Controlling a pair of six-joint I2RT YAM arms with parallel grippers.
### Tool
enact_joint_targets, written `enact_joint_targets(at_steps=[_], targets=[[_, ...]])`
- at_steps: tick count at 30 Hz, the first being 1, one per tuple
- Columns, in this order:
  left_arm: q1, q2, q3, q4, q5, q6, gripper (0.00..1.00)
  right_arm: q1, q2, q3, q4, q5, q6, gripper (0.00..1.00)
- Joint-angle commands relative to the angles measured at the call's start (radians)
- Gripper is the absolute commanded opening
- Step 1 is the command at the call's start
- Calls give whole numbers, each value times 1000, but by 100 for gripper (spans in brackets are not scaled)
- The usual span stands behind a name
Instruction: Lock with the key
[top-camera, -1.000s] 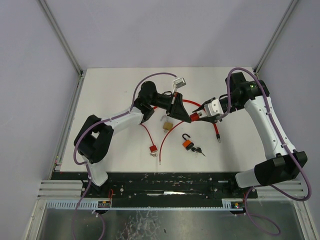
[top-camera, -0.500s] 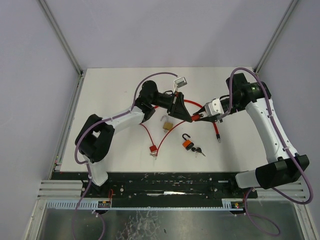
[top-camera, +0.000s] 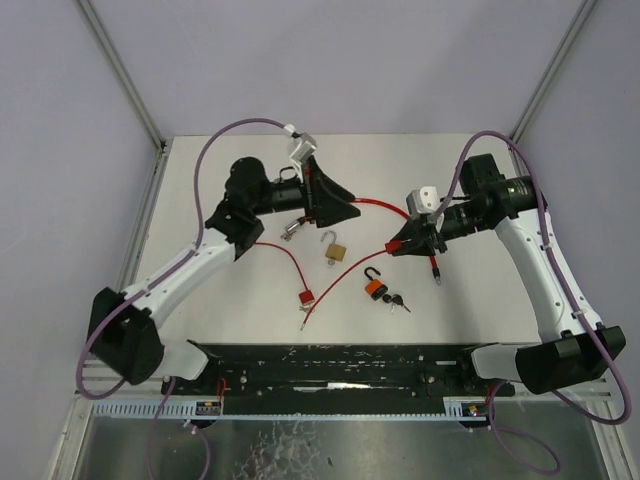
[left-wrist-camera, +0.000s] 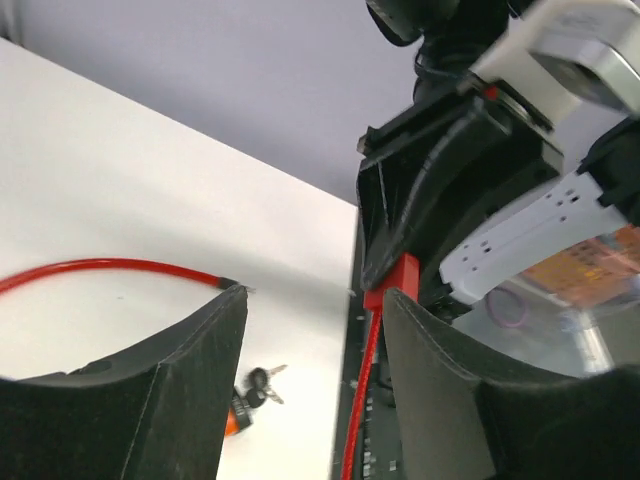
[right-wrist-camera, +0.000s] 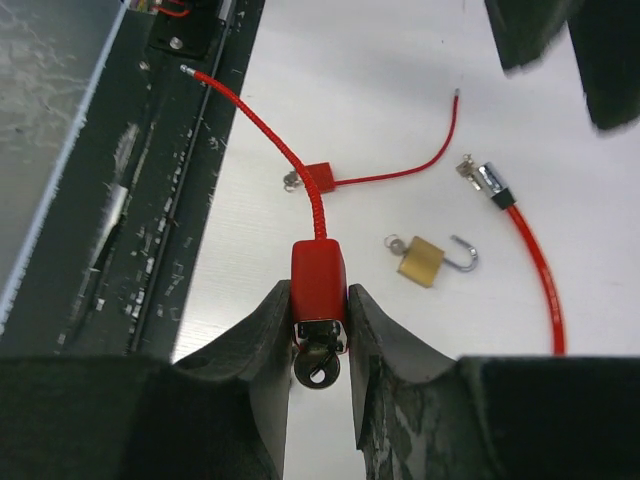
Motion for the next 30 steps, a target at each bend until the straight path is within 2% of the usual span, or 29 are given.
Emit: enact_joint_targets(at_steps=[1, 3, 5, 8, 13, 16, 22, 30], targets=[[-4, -147, -148, 107, -191, 251, 56, -26, -46, -28, 73, -49, 309, 0], [-7, -195, -214, 196, -204, 236, 56, -48, -53, -36, 74, -30, 372, 0], [-22, -232, -244, 211, -211, 239, 56, -68, -56, -37, 53, -4, 390, 0], [-99, -252, -238, 98, -270, 350, 56, -73, -51, -35, 11, 22, 376, 0], [-297, -209, -166, -157, -427, 646, 58, -72, -28, -13, -22, 46, 355, 0], [-362, -174, -181, -164, -469, 757, 58, -73, -11, 4, -48, 33, 331, 0], [-396, -85, -155, -106, -478, 695, 56, -73, -8, 5, -47, 24, 326, 0], [-410, 26, -82, -130, -454, 619, 37, -71, 10, 10, -67, 8, 306, 0]])
